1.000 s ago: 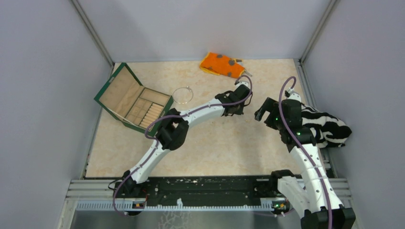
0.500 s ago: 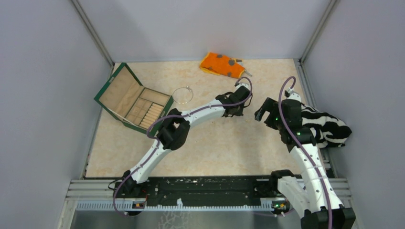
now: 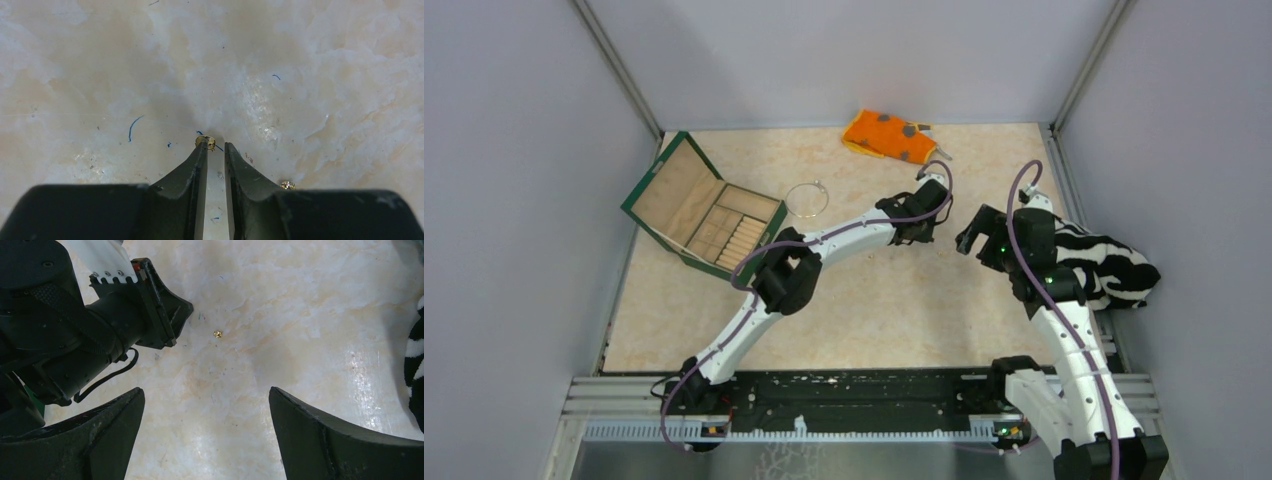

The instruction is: Organize the mixed jewelry

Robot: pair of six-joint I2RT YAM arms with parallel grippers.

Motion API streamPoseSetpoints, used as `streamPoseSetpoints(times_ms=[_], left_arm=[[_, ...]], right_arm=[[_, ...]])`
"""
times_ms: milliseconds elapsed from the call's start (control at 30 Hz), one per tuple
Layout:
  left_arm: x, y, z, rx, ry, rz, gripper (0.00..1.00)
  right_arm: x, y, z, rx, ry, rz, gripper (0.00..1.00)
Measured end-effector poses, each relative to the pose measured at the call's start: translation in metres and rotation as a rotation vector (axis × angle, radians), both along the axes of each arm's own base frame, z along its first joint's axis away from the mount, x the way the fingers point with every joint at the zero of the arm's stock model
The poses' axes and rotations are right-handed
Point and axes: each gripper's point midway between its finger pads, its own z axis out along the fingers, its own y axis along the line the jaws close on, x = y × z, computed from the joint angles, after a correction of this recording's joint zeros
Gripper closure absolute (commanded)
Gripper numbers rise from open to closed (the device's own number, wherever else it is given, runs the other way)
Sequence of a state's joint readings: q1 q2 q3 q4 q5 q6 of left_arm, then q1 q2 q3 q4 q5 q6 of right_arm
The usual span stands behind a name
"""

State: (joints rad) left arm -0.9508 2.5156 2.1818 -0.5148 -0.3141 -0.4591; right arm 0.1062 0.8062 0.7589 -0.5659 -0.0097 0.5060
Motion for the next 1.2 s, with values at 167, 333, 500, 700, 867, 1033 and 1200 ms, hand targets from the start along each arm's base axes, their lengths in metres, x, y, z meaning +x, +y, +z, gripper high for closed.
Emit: streamPoseSetpoints(times_ms=[167,333,500,700,867,1033,1200], left_arm=[[0.0006,-0.0008,0.0016,-0.001,-0.004,-0.003,0.74],[0.0024,-0.0035,0.0055,-0.014,-0.012,-0.004,0.75],[0.003,-0.0042,0.0066,-0.015,-0.016,-0.006,0.74],[0.0032,-0.0043,0.0068,-0.016,-0.017,-0.007,0.77],[0.0031,-0.0043,0.0067,-0.016,-0.016,-0.006,0.78],[0.0031,-0.0042,0.0067,-0.016,-0.016,-0.006,0.79],[0.0031,-0.0042,0.006,-0.015,-0.016,-0.006,0.78]], right_arm=[[-0.0002,0.0007,0.0,0.002,0.001,0.003,0.07],[-0.0002,0.0011,0.0001,0.004,0.0,0.005,0.07],[-0.0004,0.0014,0.0,0.005,0.001,0.006,0.07],[-0.0007,0.0013,-0.0003,0.005,0.003,0.006,0.07],[-0.0008,0.0014,-0.0004,0.006,0.004,0.006,0.07],[-0.0008,0.0014,-0.0004,0.006,0.004,0.005,0.07],[-0.0008,0.0014,-0.0004,0.006,0.004,0.005,0.07]])
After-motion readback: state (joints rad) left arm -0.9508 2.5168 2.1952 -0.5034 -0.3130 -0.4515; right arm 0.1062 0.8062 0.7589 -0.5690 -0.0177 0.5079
